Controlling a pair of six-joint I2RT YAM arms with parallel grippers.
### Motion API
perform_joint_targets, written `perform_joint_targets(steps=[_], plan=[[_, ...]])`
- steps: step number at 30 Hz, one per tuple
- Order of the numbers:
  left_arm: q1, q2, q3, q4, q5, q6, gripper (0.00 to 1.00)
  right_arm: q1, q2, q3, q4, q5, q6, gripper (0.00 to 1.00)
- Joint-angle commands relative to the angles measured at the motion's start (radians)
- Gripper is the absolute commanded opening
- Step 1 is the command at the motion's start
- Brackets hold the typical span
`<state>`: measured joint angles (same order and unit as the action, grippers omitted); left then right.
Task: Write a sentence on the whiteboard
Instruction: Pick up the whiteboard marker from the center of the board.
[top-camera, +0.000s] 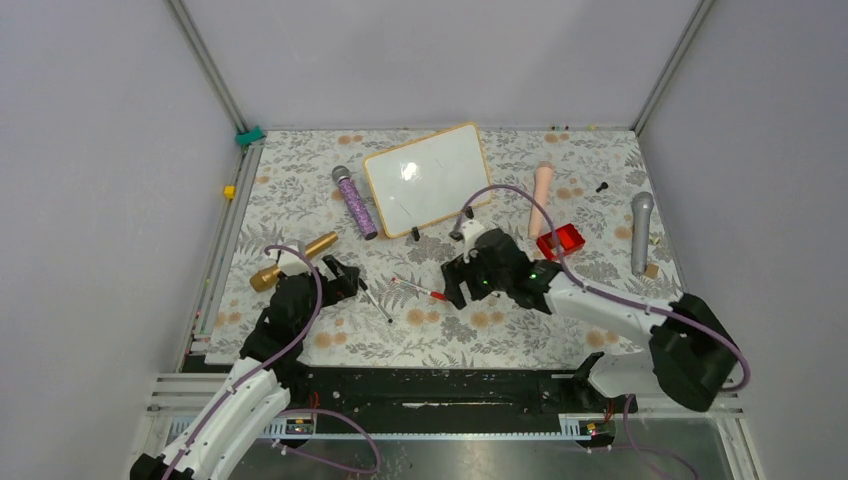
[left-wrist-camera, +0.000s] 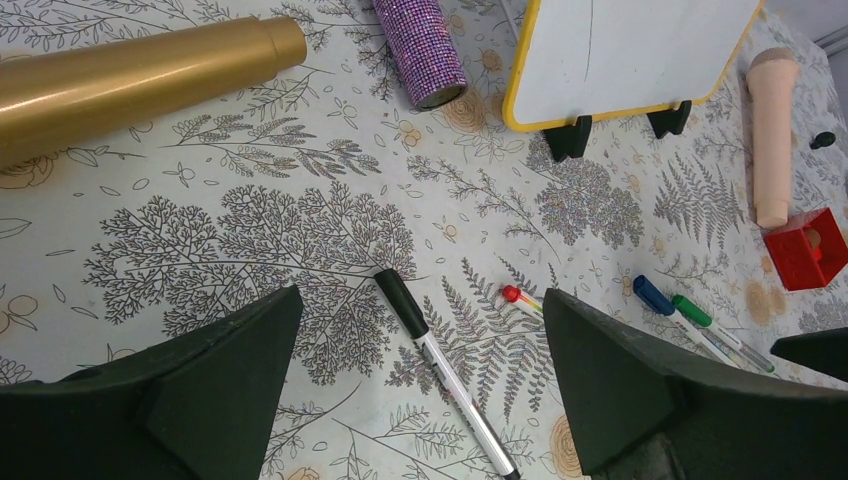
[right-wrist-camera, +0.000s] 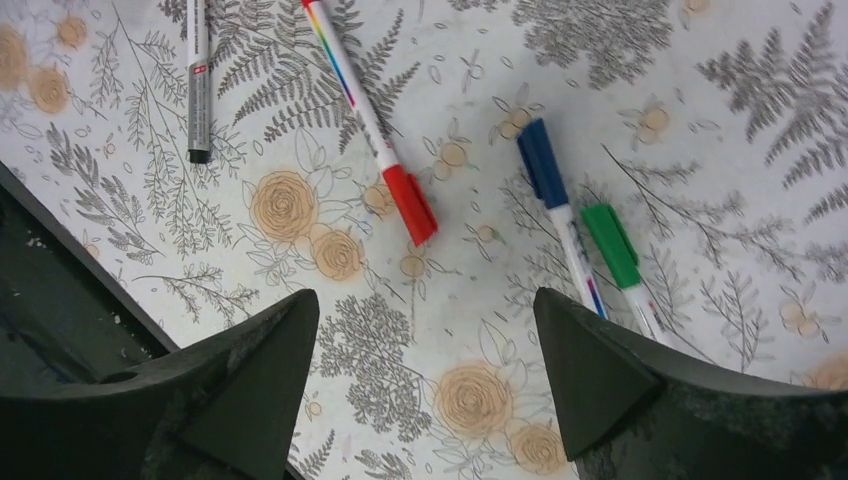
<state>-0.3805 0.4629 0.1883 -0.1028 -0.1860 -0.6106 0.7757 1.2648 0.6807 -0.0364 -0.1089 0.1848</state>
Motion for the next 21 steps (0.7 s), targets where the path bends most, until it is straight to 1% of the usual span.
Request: perform_joint_targets(steps=[1,3,8,12,13,15,16,18,21], plan=[[-0.002,-0.001,0.017,0.052,0.018,0.007,0.92,0.102,0.136,0.184,-0.152,0.165,-0.124,0.86],[-0.002,-0.004,0.017,0.052,0.019,0.007,0.92,0.134,0.208,0.253,-0.183,0.197,-0.144,0.83],[-0.002,-0.015,0.013,0.048,0.018,0.007,0.91,0.182,0.359,0.383,-0.22,0.198,-0.164,0.71],[-0.003,-0.019,0.013,0.046,0.017,0.007,0.91,0.22,0.449,0.46,-0.258,0.22,-0.167,0.66],[-0.002,-0.018,0.013,0.046,0.018,0.006,0.91,0.23,0.469,0.471,-0.261,0.231,-0.167,0.63],[-0.003,-0.02,0.012,0.045,0.019,0.006,0.91,0.245,0.498,0.486,-0.263,0.241,-0.168,0.54],[-0.002,-0.02,0.011,0.045,0.02,0.005,0.91,0.247,0.509,0.491,-0.263,0.244,-0.162,0.52],[-0.002,-0.019,0.011,0.046,0.02,0.005,0.91,0.247,0.523,0.491,-0.252,0.262,-0.148,0.51],[-0.002,-0.014,0.012,0.049,0.024,0.006,0.91,0.247,0.533,0.478,-0.226,0.295,-0.133,0.46]])
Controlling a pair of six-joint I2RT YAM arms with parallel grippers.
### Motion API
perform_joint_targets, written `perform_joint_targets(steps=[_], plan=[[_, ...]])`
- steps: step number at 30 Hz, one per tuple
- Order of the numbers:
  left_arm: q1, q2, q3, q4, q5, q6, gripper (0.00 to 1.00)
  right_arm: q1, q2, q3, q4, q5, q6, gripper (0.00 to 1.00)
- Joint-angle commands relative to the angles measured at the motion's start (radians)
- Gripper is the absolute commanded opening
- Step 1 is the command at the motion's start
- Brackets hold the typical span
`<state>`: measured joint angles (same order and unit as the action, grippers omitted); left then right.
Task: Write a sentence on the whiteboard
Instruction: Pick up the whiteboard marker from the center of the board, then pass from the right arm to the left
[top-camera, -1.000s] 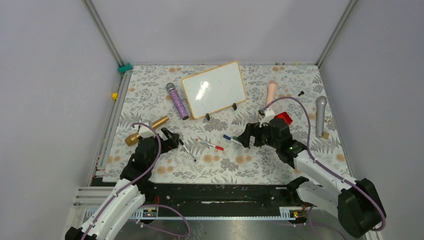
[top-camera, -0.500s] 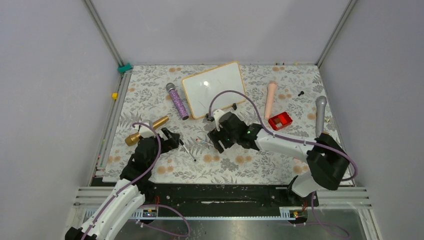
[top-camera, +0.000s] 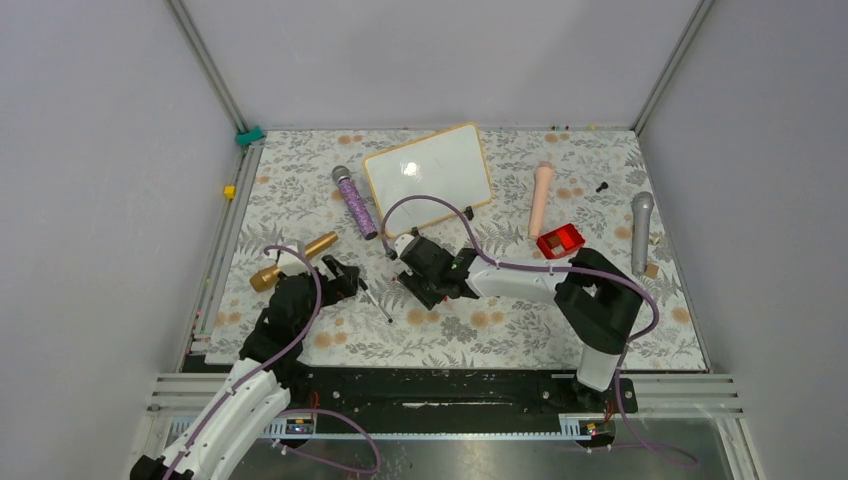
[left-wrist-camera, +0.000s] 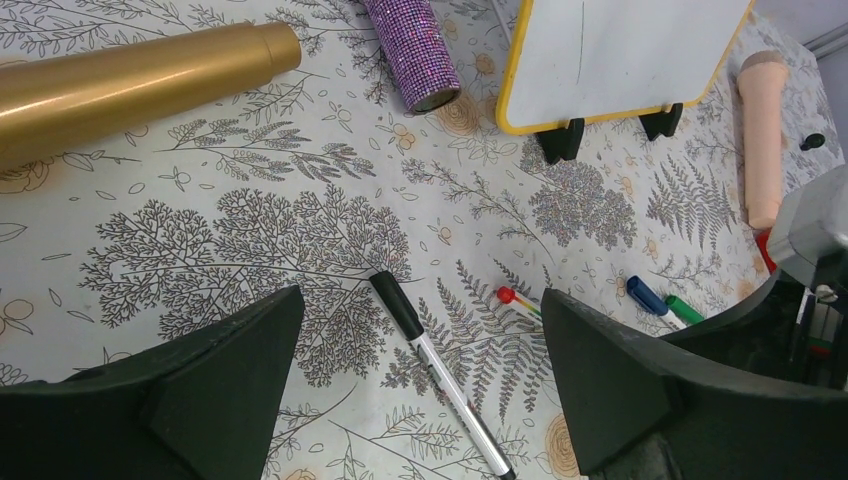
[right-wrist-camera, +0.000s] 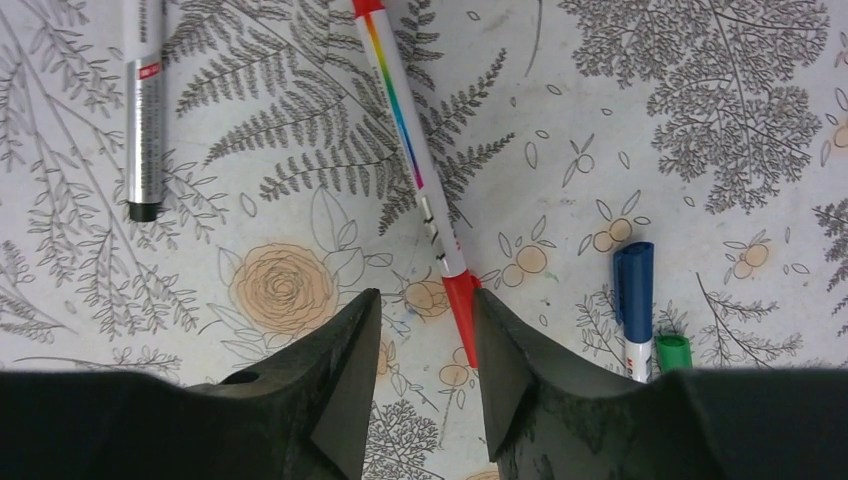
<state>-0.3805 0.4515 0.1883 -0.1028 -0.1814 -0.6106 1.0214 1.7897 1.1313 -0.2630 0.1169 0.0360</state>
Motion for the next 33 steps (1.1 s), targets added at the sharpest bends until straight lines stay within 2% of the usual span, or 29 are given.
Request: perform_joint_targets(steps=[1,10,11,13,15,17,19,23,26,29,33], plan=[[-0.003,-0.001,0.013,0.051,0.022,0.006,0.91,0.002,0.014,0.027,0.003,0.078,0.021,0.45],[-0.002,0.009,0.014,0.053,0.025,0.007,0.9,0.003,0.082,0.029,0.002,0.107,0.038,0.45],[-0.003,0.011,0.013,0.054,0.023,0.005,0.9,0.002,0.09,0.034,-0.005,0.114,0.04,0.39],[-0.003,0.015,0.015,0.052,0.024,0.01,0.9,0.002,0.095,0.043,-0.023,0.141,0.056,0.19],[-0.002,0.022,0.018,0.053,0.03,0.012,0.9,0.002,0.072,0.032,-0.02,0.156,0.073,0.06],[-0.002,0.028,0.02,0.054,0.033,0.015,0.9,0.002,0.015,0.0,0.005,0.146,0.088,0.01],[-0.002,0.035,0.023,0.065,0.042,0.018,0.91,0.0,-0.07,-0.053,0.058,0.131,0.125,0.0],[-0.002,0.068,0.041,0.114,0.208,-0.034,0.9,-0.001,-0.271,-0.144,0.153,0.126,0.219,0.0],[-0.017,0.091,0.007,0.313,0.397,-0.145,0.85,-0.002,-0.397,-0.209,0.239,0.126,0.315,0.0],[-0.049,0.12,-0.007,0.478,0.529,-0.207,0.83,-0.015,-0.536,-0.299,0.392,0.106,0.437,0.0],[-0.108,0.162,0.034,0.553,0.633,-0.218,0.82,-0.018,-0.684,-0.409,0.607,0.116,0.582,0.0]])
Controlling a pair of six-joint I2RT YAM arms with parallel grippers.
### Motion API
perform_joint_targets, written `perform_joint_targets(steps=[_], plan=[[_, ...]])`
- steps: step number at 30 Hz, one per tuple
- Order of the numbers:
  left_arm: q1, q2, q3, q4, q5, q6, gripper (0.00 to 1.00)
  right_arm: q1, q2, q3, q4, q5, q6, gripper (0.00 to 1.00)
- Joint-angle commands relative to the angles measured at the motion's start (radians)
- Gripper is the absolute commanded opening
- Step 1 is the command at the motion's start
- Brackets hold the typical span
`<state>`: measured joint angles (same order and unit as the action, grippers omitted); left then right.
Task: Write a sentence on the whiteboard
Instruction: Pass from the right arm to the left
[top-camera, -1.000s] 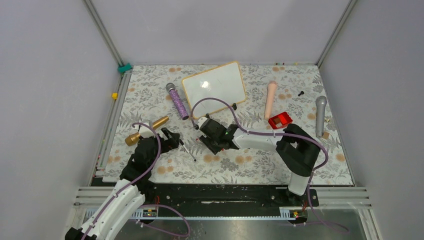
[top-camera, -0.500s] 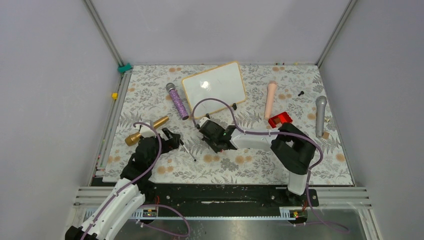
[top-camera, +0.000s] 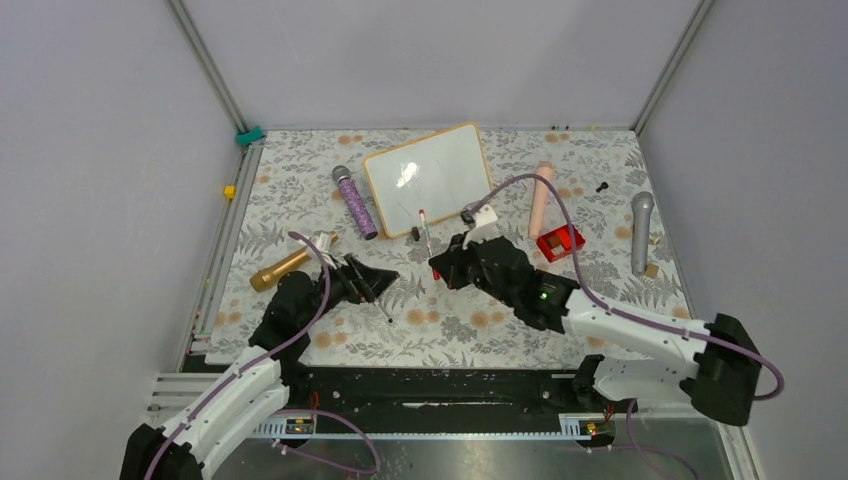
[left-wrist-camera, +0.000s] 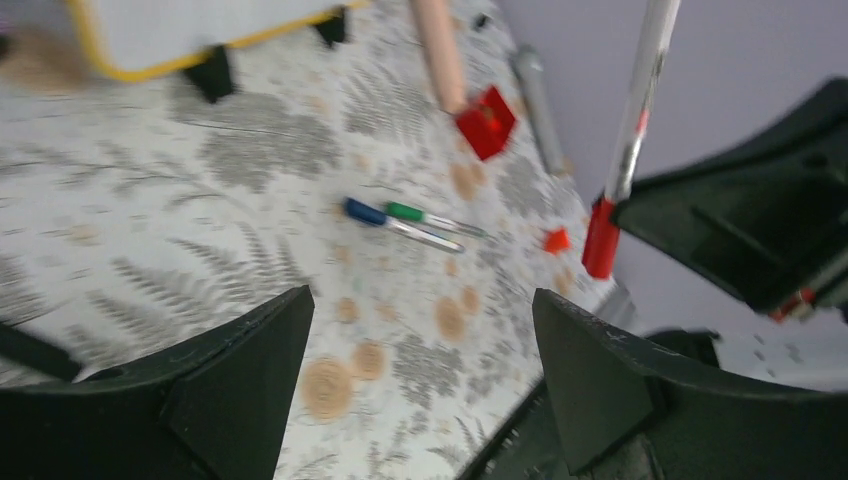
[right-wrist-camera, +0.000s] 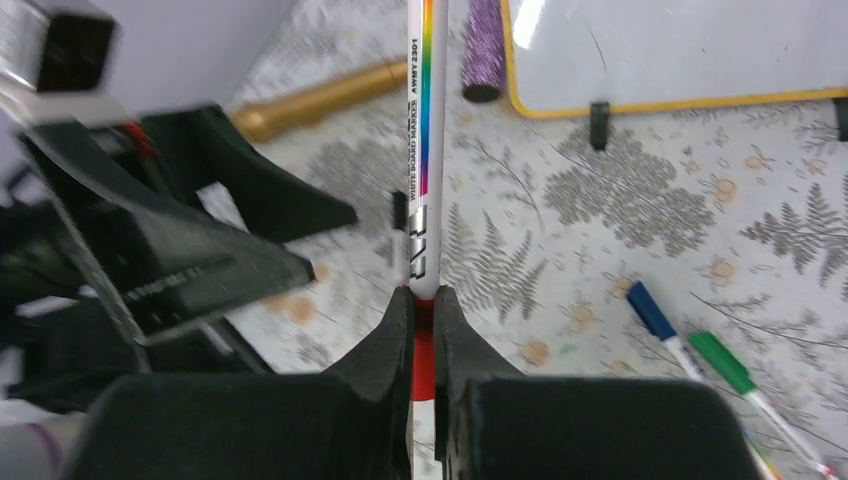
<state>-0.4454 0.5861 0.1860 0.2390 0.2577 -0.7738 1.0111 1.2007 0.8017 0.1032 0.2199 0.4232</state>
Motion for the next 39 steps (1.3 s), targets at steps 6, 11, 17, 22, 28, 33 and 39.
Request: perform_joint_targets(steps=[6,11,17,22,28,33,39], plan=[[-0.171,0.037,0.081,0.315,0.225,-0.035,0.77,-0.008,-0.151,-0.064,0.234,0.013,0.285,0.0],[-0.226,0.105,0.123,0.372,0.261,-0.009,0.65,-0.008,-0.158,-0.073,0.266,-0.036,0.33,0.0],[-0.258,0.178,0.154,0.415,0.257,-0.018,0.6,-0.008,-0.153,-0.072,0.282,-0.096,0.355,0.0],[-0.262,0.175,0.182,0.361,0.228,0.018,0.59,-0.008,-0.153,-0.073,0.283,-0.136,0.361,0.0],[-0.263,0.179,0.184,0.377,0.225,0.005,0.51,-0.007,-0.141,-0.079,0.283,-0.168,0.358,0.0],[-0.262,0.196,0.182,0.381,0.228,-0.005,0.46,-0.008,-0.122,-0.076,0.307,-0.212,0.357,0.0],[-0.262,0.186,0.184,0.362,0.189,-0.003,0.28,-0.008,-0.11,-0.061,0.294,-0.263,0.334,0.0]])
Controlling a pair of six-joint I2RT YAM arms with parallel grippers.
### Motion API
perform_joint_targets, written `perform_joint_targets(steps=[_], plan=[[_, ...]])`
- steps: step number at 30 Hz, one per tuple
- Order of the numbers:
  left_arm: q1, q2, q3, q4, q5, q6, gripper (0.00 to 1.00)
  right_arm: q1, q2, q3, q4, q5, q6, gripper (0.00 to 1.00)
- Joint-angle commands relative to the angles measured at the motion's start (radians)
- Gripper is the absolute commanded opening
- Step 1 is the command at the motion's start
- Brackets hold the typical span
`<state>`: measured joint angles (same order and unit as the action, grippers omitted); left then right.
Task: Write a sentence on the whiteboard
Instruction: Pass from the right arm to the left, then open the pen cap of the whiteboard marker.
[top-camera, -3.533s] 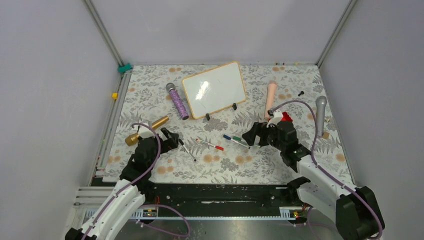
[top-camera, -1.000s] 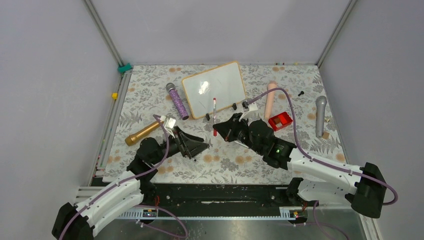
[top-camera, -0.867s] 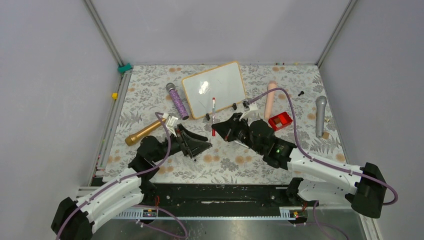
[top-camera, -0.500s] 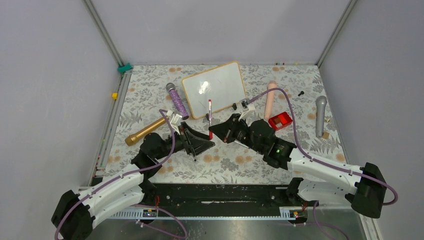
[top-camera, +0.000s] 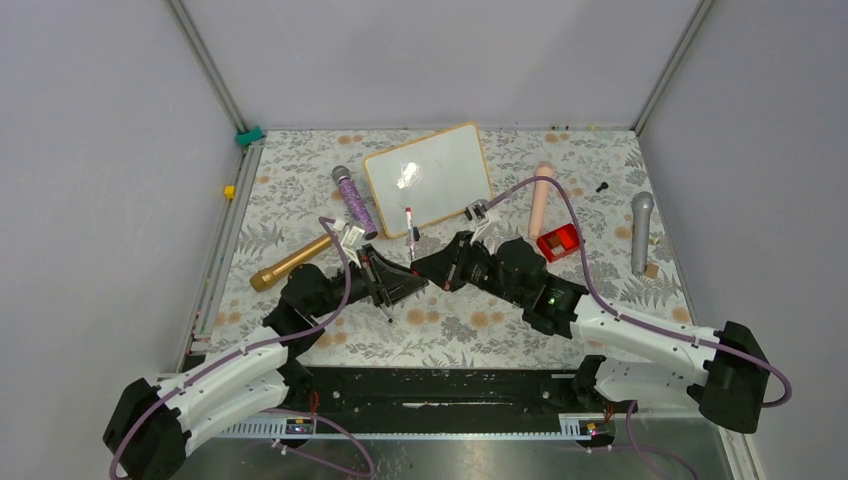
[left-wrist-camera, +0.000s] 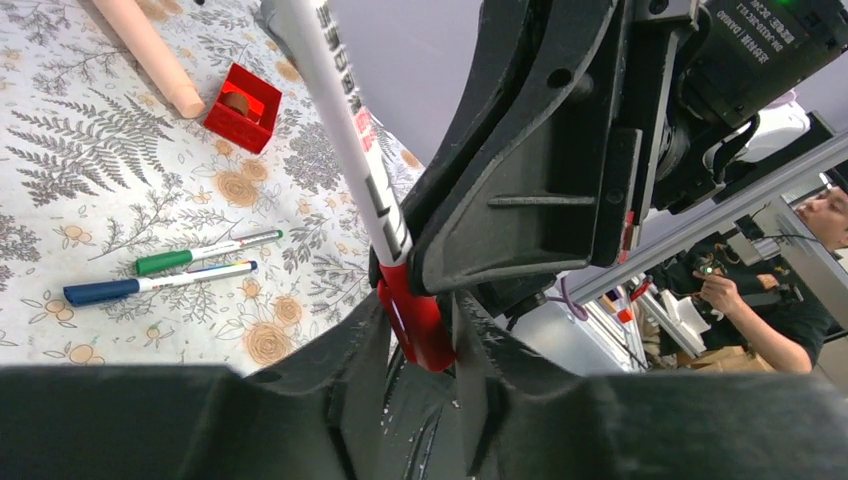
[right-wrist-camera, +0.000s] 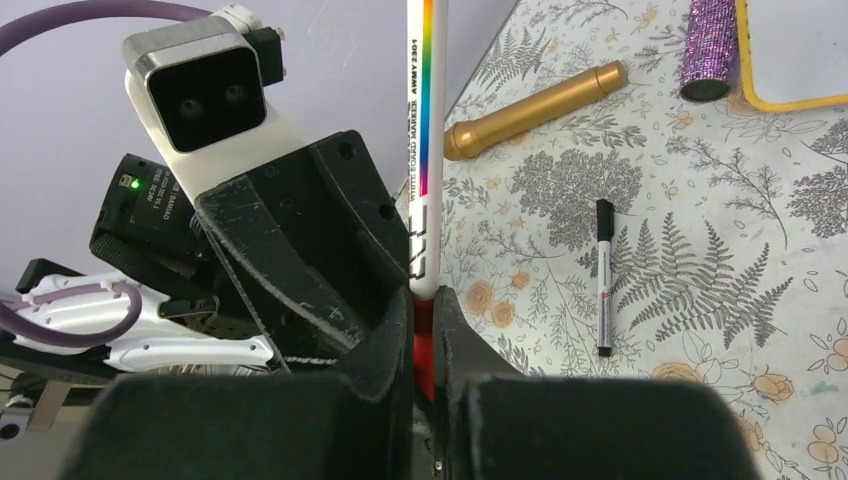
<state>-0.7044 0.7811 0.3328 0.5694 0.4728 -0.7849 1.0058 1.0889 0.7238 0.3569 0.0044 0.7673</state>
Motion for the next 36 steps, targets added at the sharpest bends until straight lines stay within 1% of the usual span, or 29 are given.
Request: perform_joint_targets(steps=[1,2,4,5,8,9,10,11,13,14,16,19,20,22,24,25,26,28,29,31,36], plan=[[-0.003,-0.008,0.04,0.024,-0.032,0.011,0.2,-0.003,0.0,0.016,0.034,-0.047,-0.014,0.0],[-0.003,-0.006,0.044,0.014,-0.036,0.014,0.12,-0.003,-0.003,0.015,0.031,-0.046,-0.018,0.01],[-0.003,0.001,0.049,-0.004,-0.041,0.022,0.0,-0.003,-0.011,0.009,0.028,-0.042,-0.022,0.11],[-0.003,0.004,0.05,-0.013,-0.04,0.025,0.0,-0.003,-0.016,0.007,0.028,-0.041,-0.026,0.16],[-0.004,0.011,0.05,-0.037,-0.033,0.036,0.0,-0.002,-0.035,0.003,0.016,-0.021,-0.049,0.26],[-0.003,0.009,0.055,-0.051,-0.023,0.046,0.0,-0.003,-0.042,0.007,0.003,-0.015,-0.06,0.31],[-0.004,0.008,0.066,-0.087,-0.014,0.073,0.0,-0.003,-0.052,0.012,-0.018,-0.01,-0.077,0.39],[-0.004,0.003,0.084,-0.148,-0.01,0.109,0.0,-0.003,-0.064,0.025,-0.054,-0.009,-0.097,0.5],[-0.004,-0.003,0.133,-0.297,-0.015,0.211,0.0,-0.003,-0.09,0.074,-0.181,0.023,-0.151,0.73],[-0.003,-0.004,0.153,-0.382,-0.021,0.253,0.0,-0.005,-0.102,0.111,-0.277,0.03,-0.188,0.81],[-0.008,-0.003,0.17,-0.439,-0.037,0.295,0.0,-0.013,-0.112,0.211,-0.494,0.033,-0.273,0.9],[-0.039,0.005,0.142,-0.379,-0.057,0.294,0.0,-0.053,-0.089,0.375,-0.799,0.008,-0.363,0.94],[-0.053,0.008,0.131,-0.357,-0.062,0.299,0.0,-0.084,-0.076,0.426,-0.88,-0.029,-0.376,0.95],[-0.089,0.01,0.119,-0.34,-0.078,0.343,0.0,-0.172,-0.056,0.511,-1.013,-0.148,-0.382,0.92],[-0.137,-0.003,0.111,-0.343,-0.086,0.45,0.0,-0.268,-0.037,0.57,-1.108,-0.302,-0.403,0.91],[-0.176,-0.02,0.102,-0.354,-0.133,0.513,0.0,-0.286,-0.021,0.612,-1.157,-0.362,-0.424,0.91],[-0.214,-0.043,0.092,-0.366,-0.196,0.568,0.0,-0.293,-0.002,0.649,-1.212,-0.399,-0.447,0.92],[-0.272,-0.084,0.066,-0.367,-0.275,0.647,0.0,-0.294,0.036,0.702,-1.309,-0.426,-0.486,0.93],[-0.294,-0.097,0.053,-0.359,-0.299,0.667,0.0,-0.293,0.053,0.716,-1.337,-0.432,-0.498,0.93],[-0.328,-0.108,0.037,-0.344,-0.333,0.698,0.0,-0.293,0.069,0.713,-1.343,-0.449,-0.505,0.91],[-0.393,-0.055,0.072,-0.395,-0.401,0.754,0.0,-0.293,0.091,0.685,-1.283,-0.573,-0.487,0.82]])
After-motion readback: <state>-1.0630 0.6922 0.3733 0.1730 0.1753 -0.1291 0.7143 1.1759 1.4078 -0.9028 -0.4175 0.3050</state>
